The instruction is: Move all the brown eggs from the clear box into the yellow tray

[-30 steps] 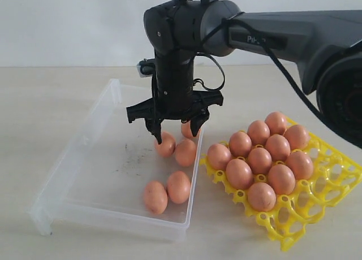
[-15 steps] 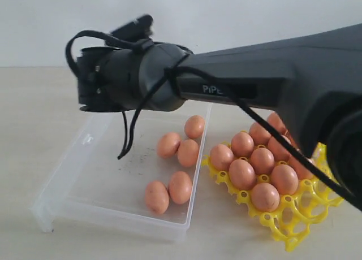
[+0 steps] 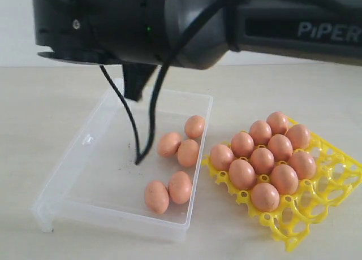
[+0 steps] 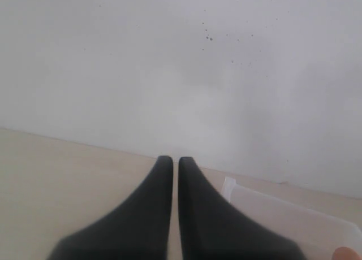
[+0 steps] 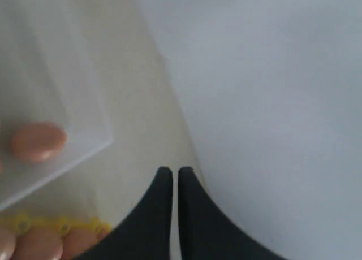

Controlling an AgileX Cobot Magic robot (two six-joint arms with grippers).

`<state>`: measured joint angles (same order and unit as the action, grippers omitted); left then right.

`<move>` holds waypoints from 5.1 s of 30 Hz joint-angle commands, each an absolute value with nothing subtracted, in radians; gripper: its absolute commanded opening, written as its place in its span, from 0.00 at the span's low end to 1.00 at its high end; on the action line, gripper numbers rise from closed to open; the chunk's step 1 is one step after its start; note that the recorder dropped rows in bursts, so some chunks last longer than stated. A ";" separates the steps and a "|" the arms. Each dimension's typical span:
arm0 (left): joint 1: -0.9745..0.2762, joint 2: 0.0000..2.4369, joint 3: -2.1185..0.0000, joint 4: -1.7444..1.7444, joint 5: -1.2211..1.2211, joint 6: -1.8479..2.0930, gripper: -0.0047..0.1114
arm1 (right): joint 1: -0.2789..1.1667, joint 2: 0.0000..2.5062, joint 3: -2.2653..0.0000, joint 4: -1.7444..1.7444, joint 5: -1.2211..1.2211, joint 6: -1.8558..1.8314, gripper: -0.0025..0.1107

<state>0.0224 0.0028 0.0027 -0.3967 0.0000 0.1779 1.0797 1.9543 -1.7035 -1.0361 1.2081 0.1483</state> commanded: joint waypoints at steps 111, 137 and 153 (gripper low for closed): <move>0.015 0.000 0.000 -0.400 0.000 0.185 0.07 | 0.668 2.233 -1.739 0.035 0.857 0.493 0.49; 0.015 0.000 0.000 -0.400 0.000 0.185 0.07 | 0.694 2.304 -1.732 -0.015 0.575 0.400 0.02; 0.015 0.000 0.000 -0.400 0.000 0.185 0.07 | 0.767 2.248 -1.454 -0.492 -0.118 0.601 0.02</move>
<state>0.0224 0.0028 0.0027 -0.3967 0.0000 0.1779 0.7668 2.2877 -1.4756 -0.4789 -0.0867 0.6582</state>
